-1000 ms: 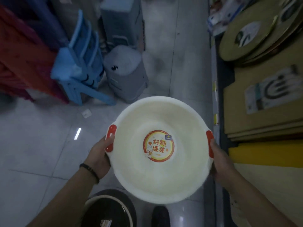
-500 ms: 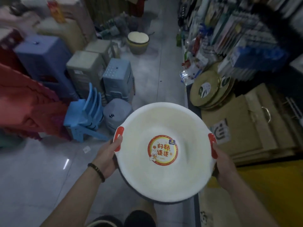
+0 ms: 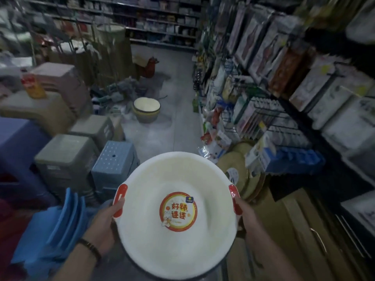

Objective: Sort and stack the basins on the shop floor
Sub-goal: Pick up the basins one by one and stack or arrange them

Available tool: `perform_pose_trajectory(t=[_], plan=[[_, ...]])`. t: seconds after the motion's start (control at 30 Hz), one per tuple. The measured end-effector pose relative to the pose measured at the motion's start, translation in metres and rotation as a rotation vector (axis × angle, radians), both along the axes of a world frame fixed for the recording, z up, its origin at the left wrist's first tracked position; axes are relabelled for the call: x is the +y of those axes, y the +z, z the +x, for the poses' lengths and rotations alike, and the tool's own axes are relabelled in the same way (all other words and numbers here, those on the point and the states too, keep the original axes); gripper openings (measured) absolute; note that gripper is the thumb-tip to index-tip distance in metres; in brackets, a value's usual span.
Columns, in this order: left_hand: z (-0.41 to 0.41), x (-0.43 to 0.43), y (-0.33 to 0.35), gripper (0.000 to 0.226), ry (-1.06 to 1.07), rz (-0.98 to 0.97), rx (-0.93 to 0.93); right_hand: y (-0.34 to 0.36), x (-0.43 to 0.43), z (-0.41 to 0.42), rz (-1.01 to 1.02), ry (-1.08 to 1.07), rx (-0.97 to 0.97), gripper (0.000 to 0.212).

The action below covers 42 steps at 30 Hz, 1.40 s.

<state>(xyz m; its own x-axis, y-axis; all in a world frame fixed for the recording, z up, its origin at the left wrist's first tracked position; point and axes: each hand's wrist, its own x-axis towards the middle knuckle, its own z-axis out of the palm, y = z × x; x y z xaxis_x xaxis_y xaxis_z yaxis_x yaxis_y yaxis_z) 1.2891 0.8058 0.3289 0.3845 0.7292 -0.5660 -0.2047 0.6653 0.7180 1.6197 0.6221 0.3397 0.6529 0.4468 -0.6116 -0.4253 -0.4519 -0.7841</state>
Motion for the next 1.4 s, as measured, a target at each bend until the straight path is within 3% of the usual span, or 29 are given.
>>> perform_pose_trajectory(t=[0.1, 0.3, 0.43, 0.53, 0.67, 0.87, 0.97, 1.1, 1.2, 1.4], plan=[[0.052, 0.056, 0.011, 0.035, 0.006, -0.016, -0.016, 0.008, 0.055, 0.050, -0.006, -0.007, 0.018, 0.029], [0.187, 0.182, 0.014, 0.048, -0.005, 0.026, -0.042, 0.028, 0.174, 0.173, 0.093, -0.002, -0.071, 0.020], [0.262, 0.244, 0.021, 0.047, 0.027, 0.041, -0.046, 0.035, 0.250, 0.256, 0.198, 0.081, -0.102, 0.027], [0.295, 0.300, 0.026, 0.050, 0.091, 0.052, -0.039, 0.045, 0.330, 0.304, 0.235, 0.149, -0.108, 0.025], [0.331, 0.385, 0.023, 0.051, 0.171, 0.053, -0.017, 0.044, 0.446, 0.350, 0.230, 0.194, -0.093, 0.038], [0.392, 0.535, 0.015, 0.047, 0.280, 0.081, -0.030, 0.036, 0.611, 0.410, 0.122, 0.180, -0.125, 0.048], [0.426, 0.609, 0.016, 0.042, 0.253, 0.064, -0.049, 0.035, 0.673, 0.436, 0.103, 0.139, -0.102, 0.039], [0.477, 0.694, 0.017, 0.044, 0.233, 0.090, -0.047, 0.037, 0.753, 0.482, 0.119, 0.101, -0.140, 0.045], [0.513, 0.756, 0.013, 0.047, 0.215, 0.114, -0.033, 0.029, 0.820, 0.518, 0.160, 0.093, -0.124, 0.034], [0.579, 0.885, -0.007, 0.042, 0.250, 0.097, -0.011, -0.005, 0.966, 0.598, 0.190, 0.221, -0.076, 0.032]])
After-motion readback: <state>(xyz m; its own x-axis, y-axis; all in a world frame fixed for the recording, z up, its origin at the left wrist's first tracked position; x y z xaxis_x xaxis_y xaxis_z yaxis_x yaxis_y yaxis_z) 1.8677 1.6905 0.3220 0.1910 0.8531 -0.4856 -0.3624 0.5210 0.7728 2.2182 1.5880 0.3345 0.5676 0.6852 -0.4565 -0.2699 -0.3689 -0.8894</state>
